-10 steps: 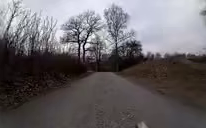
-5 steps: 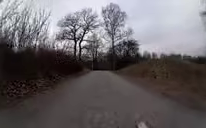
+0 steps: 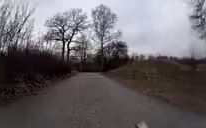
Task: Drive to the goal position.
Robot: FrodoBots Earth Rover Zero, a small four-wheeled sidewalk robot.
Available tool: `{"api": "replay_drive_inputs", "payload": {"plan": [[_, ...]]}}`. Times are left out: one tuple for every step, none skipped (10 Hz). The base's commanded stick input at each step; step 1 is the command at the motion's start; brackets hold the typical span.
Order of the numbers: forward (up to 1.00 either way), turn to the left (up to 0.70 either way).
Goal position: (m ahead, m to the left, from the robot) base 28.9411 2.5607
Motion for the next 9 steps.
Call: {"api": "replay_drive_inputs", "payload": {"plan": [[1.00,-0.05],[1.00,0.00],[1.00,0.00],[1.00,0.00],[1.00,0.00],[1.00,0.00],[1.00,0.00],[1.00,0.00],[1.00,0.00]]}}
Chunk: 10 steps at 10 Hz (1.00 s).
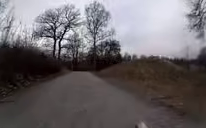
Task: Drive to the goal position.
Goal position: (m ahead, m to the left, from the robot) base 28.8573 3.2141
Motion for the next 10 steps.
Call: {"api": "replay_drive_inputs", "payload": {"plan": [[1.00,0.00],[1.00,0.00],[1.00,0.00],[1.00,-0.04],[1.00,-0.19],[1.00,-0.38],[1.00,-0.39],[1.00,-0.27],[1.00,0.00],[1.00,0.00]]}}
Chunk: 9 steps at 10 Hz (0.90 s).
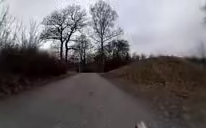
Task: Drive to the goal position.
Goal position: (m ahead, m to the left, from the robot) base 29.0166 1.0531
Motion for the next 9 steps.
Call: {"api": "replay_drive_inputs", "payload": {"plan": [[1.00,0.00],[1.00,0.00],[1.00,0.00],[1.00,0.00],[1.00,0.00],[1.00,0.00],[1.00,0.00],[1.00,0.00],[1.00,0.00]]}}
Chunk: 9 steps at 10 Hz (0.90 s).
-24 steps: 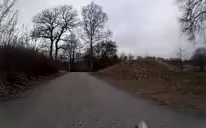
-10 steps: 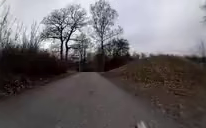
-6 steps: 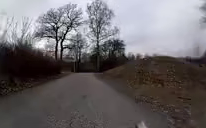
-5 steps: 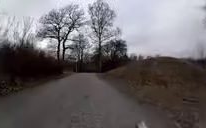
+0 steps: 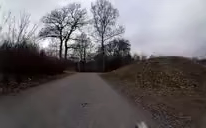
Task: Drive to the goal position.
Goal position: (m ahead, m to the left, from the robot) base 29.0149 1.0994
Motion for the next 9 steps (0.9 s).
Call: {"api": "replay_drive_inputs", "payload": {"plan": [[1.00,0.00],[1.00,0.00],[1.00,0.00],[1.00,0.00],[1.00,0.00],[1.00,0.00],[1.00,0.00],[1.00,0.00],[1.00,0.00]]}}
